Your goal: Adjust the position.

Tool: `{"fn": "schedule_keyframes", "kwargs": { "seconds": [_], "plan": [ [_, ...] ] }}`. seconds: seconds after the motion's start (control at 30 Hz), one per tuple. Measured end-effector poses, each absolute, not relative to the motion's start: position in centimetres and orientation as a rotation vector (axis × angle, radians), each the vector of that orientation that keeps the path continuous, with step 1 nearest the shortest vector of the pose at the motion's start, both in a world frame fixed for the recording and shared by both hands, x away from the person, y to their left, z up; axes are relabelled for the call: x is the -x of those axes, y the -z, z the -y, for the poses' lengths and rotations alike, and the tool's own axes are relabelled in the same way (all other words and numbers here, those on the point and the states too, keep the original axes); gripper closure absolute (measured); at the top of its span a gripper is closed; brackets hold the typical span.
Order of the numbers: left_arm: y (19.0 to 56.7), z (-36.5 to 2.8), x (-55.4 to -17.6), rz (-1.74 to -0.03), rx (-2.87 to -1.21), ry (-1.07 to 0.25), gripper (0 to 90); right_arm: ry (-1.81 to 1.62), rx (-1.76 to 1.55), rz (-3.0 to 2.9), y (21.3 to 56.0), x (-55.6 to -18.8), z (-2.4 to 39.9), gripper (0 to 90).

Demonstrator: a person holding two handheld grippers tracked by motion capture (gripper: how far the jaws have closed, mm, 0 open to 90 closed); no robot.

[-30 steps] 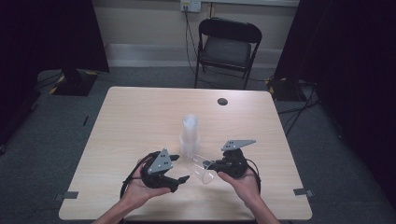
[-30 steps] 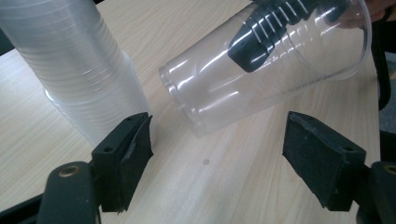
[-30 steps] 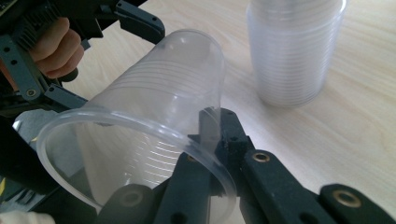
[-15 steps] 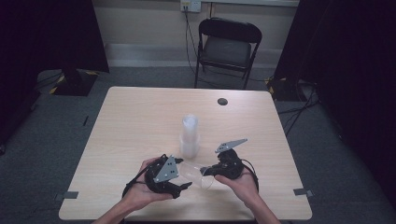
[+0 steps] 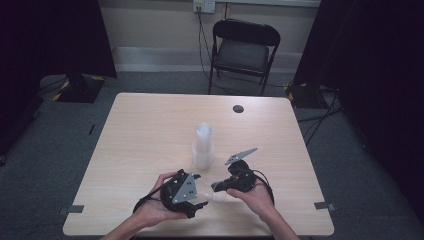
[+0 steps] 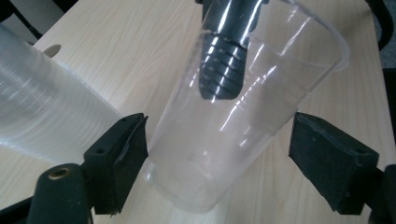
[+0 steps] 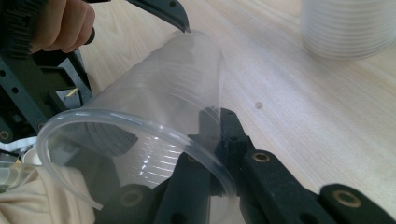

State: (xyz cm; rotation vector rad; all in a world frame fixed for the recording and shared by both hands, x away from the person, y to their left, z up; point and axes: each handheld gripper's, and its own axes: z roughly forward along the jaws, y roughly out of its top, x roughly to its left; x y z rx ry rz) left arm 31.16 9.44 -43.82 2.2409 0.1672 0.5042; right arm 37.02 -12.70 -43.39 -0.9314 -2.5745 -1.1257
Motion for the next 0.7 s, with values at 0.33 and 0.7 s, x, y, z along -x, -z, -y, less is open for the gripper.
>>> {"fn": "schedule_keyframes", "kwargs": {
  "seconds": [0.33, 0.7],
  "plan": [
    [44.3, -8.2, -31.3, -0.156, -2.259, -0.496, 18.6, 1.103, 0.911, 2.553, 43.7, -37.2, 11.9, 90.0],
    [44.2, -7.5, -30.4, -0.081, -2.273, -0.521, 20.0, 1.081, 0.915, 2.517, 44.2, -37.3, 11.2, 90.0]
  ]
}}
